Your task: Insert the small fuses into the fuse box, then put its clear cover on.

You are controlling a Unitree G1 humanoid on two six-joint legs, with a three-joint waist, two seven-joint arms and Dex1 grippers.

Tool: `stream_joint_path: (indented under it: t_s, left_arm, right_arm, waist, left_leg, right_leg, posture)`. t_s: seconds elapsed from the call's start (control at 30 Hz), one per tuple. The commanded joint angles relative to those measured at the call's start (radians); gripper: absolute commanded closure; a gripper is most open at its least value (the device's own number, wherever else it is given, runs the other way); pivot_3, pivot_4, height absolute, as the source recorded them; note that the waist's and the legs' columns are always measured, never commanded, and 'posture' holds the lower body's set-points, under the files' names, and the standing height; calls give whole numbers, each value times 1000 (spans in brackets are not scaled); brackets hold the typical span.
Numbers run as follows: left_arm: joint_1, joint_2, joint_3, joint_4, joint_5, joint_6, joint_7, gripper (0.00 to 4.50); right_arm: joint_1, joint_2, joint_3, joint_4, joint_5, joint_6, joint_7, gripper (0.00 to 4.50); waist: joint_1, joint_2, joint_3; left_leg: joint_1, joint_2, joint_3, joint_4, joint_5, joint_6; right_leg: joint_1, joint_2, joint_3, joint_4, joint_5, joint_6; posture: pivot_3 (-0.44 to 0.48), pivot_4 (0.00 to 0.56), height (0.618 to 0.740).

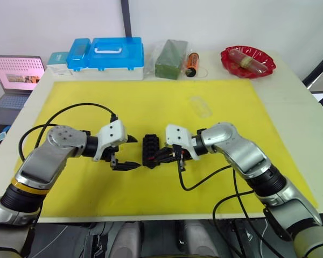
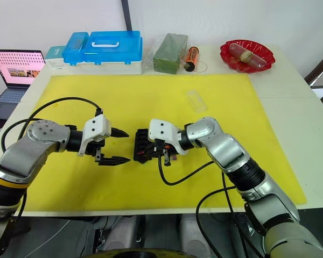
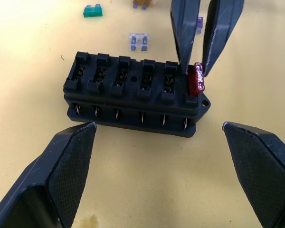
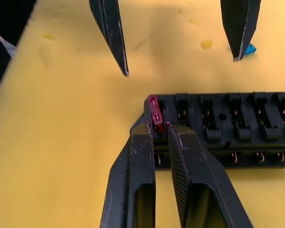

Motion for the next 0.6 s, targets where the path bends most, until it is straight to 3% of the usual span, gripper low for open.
stream_joint_path:
  t_s: [0.03,0.3,0.4,0.6]
  left_arm:
    - [-18,0,7,-23,0,-6,5,0]
    - [-22,-6,5,-17,2,-10,10,0]
    - [-20,-7,7,-16,2,-10,13,0]
    - [-18,-5,8,-14,2,-12,13,0]
  right_arm:
    - [-41,-9,-41,-56,39,18,22,3896]
    - [-46,-1,-69,-77,85,35,27,3896]
    - [-23,33,-87,-75,110,7,8,4483]
    - [28,50,-78,-51,94,-72,-7,4483]
  waist:
    - [0,0,0]
    - [0,0,0]
    - [0,0,0]
    - [1,0,0]
  left_leg:
    - [0,0,0,0,0,0]
    - [0,0,0,0,0,0]
    - [0,0,0,0,0,0]
    - [0,0,0,0,0,0]
  right_leg:
    - [0,0,0,0,0,0]
    - [0,0,0,0,0,0]
    - [0,0,0,0,0,0]
    - [0,0,0,0,0,0]
  posture:
    - [0,150,740]
    - [0,150,740]
    - [0,150,740]
    - [0,150,740]
